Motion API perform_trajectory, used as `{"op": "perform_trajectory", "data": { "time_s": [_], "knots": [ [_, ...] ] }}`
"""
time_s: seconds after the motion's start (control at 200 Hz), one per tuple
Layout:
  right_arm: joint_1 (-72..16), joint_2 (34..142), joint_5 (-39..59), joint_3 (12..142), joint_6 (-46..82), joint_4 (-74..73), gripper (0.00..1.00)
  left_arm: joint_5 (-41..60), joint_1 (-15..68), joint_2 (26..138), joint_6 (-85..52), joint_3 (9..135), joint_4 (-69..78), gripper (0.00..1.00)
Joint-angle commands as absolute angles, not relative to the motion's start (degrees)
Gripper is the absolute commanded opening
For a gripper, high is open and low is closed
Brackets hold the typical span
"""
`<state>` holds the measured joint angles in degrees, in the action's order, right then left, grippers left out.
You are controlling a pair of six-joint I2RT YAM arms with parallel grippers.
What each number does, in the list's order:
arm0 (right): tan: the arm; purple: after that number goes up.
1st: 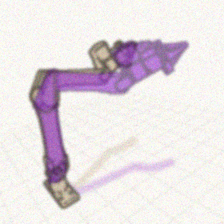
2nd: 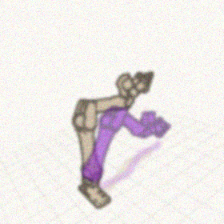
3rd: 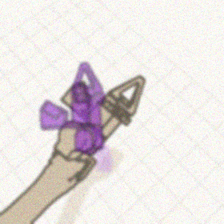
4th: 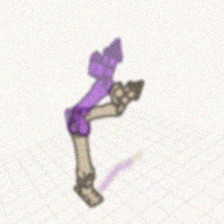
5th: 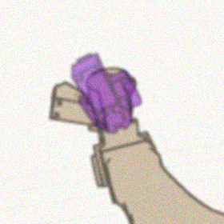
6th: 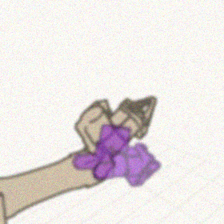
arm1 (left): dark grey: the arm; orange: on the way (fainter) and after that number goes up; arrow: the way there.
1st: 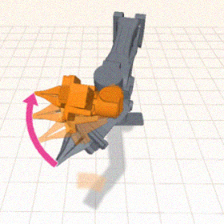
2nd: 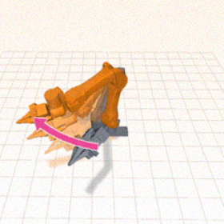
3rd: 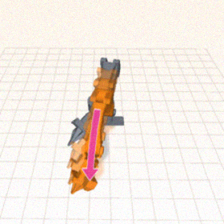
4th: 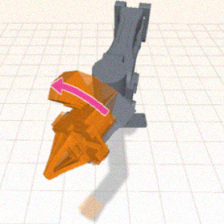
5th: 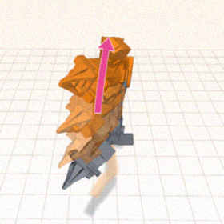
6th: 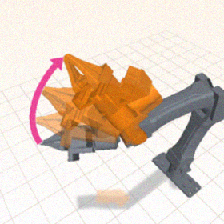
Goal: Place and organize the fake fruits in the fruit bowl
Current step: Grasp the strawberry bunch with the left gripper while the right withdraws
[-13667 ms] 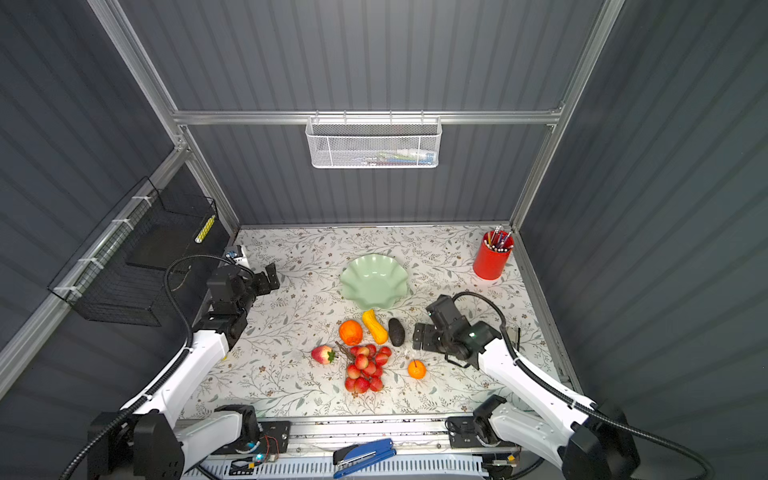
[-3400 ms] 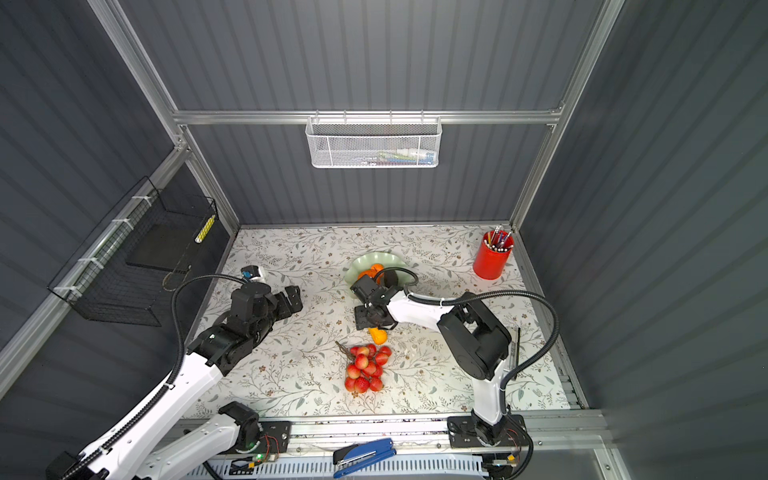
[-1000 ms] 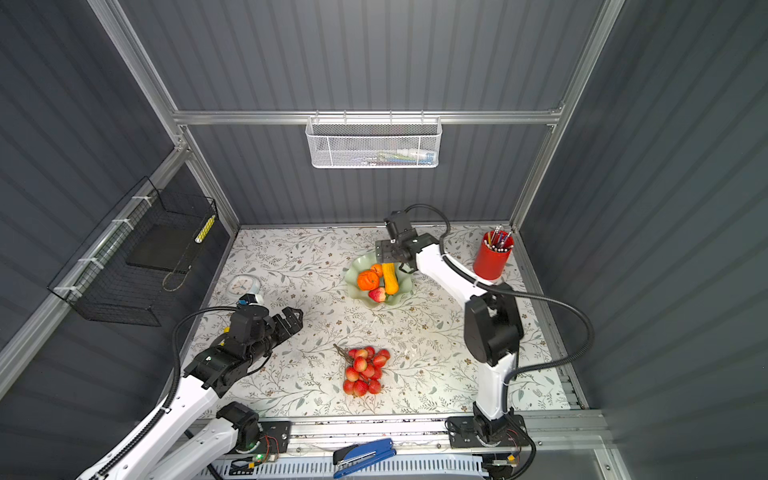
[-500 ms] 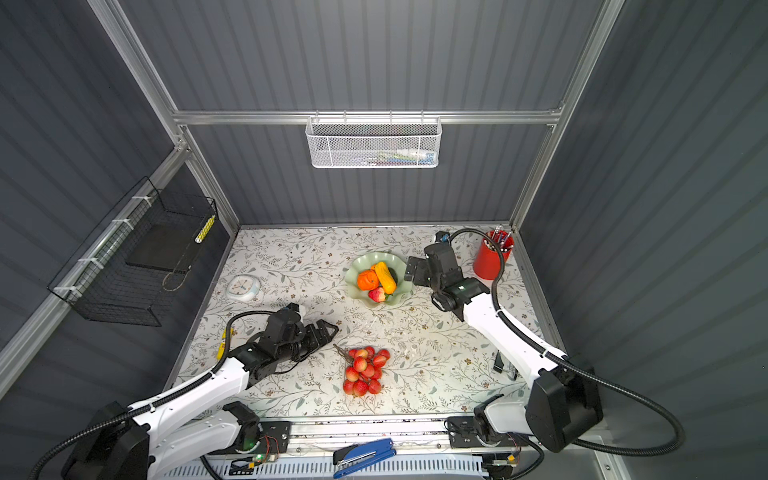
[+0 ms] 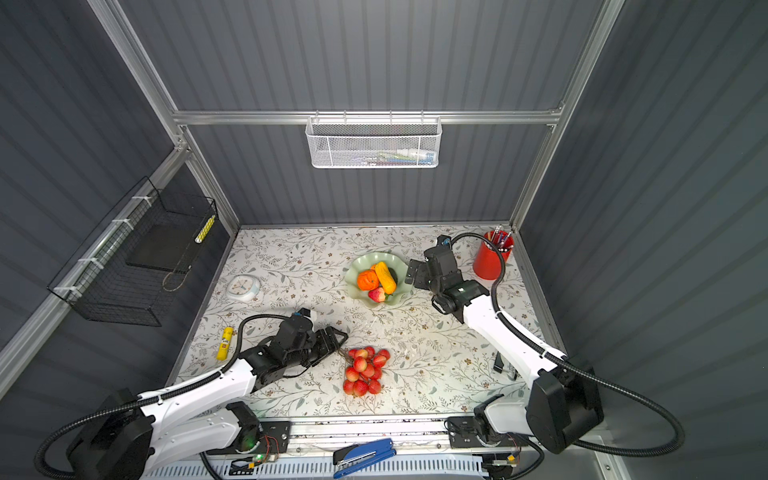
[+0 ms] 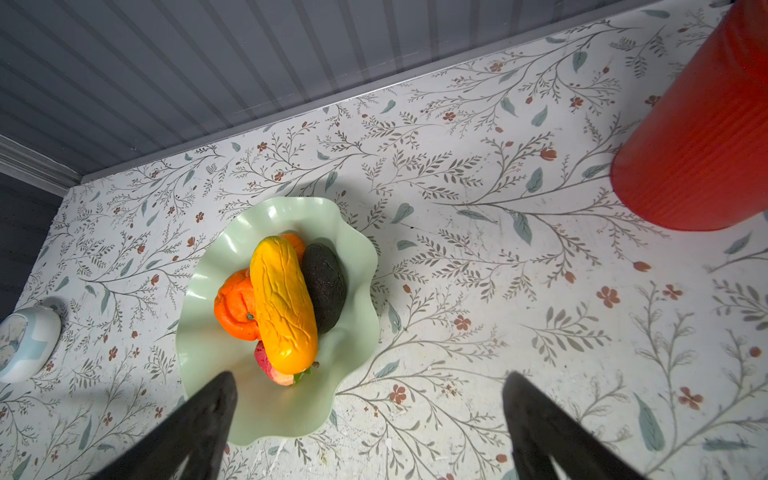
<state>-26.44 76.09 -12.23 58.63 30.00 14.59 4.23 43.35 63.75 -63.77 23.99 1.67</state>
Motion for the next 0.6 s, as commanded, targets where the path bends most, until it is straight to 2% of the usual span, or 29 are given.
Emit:
{"op": "perform_trajectory", "data": {
  "time_s": [0.0, 0.215, 0.595],
  "knots": [
    [-26.4, 74.6, -12.7, 59.0, 31.0, 14.2, 0.99, 4.6, 44.5, 66.5, -64.4, 24.9, 1.6, 0.73],
    [-26.5, 73.9, -12.9, 58.9, 30.8, 14.2, 0.99, 4.4, 44.9, 69.6, -63.7, 26.3, 2.7, 0.66],
    [-26.4, 73.6, -13.1, 58.4, 31.0, 14.4, 0.99, 7.1, 44.9, 75.1, -62.6, 30.3, 4.4, 0.29]
  ]
}}
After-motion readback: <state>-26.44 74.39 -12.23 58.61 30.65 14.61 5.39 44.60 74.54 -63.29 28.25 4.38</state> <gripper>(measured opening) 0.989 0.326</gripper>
